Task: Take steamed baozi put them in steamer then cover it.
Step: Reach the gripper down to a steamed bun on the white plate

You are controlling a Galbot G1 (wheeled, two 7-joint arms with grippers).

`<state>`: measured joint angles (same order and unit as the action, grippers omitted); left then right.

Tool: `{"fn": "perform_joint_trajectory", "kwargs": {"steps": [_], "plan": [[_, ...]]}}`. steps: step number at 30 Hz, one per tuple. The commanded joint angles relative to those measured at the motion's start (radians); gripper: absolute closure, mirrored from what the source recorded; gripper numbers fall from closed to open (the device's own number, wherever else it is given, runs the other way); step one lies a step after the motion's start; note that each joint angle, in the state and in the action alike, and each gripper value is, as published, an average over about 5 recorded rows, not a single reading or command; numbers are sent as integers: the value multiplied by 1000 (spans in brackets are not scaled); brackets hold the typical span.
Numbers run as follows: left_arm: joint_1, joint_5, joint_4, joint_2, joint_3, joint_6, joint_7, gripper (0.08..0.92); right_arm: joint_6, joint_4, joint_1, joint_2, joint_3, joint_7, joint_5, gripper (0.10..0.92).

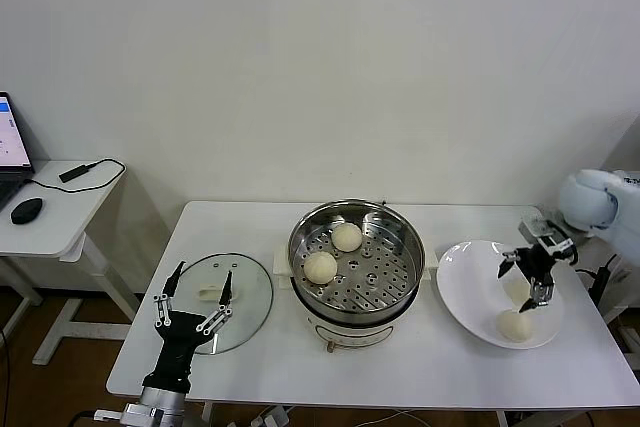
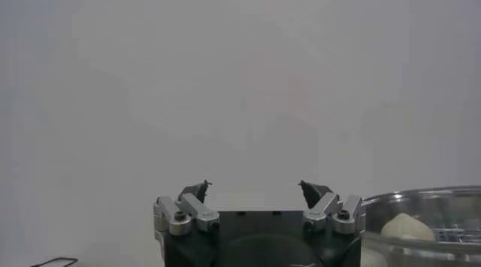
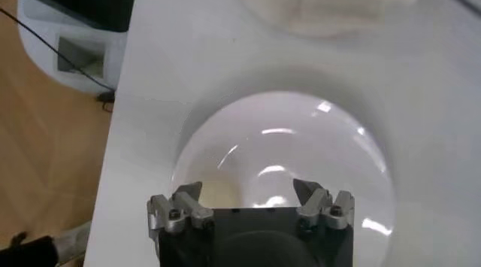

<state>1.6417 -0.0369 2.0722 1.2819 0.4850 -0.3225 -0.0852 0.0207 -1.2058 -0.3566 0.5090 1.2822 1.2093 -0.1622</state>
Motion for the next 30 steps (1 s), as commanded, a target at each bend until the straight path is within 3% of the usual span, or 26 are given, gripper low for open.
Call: {"fn": "perform_joint_trajectory", "kwargs": {"steps": [1, 22, 30], "plan": [[3, 2, -2, 2, 2, -2, -1, 177, 21, 67, 159, 5, -84, -16, 59, 203], [8, 5, -14, 11, 16, -14, -3, 177, 20, 123, 237, 38, -156, -41, 90, 210], [7, 5, -17, 11, 17, -14, -4, 177, 21, 120, 231, 42, -157, -43, 82, 348]]}}
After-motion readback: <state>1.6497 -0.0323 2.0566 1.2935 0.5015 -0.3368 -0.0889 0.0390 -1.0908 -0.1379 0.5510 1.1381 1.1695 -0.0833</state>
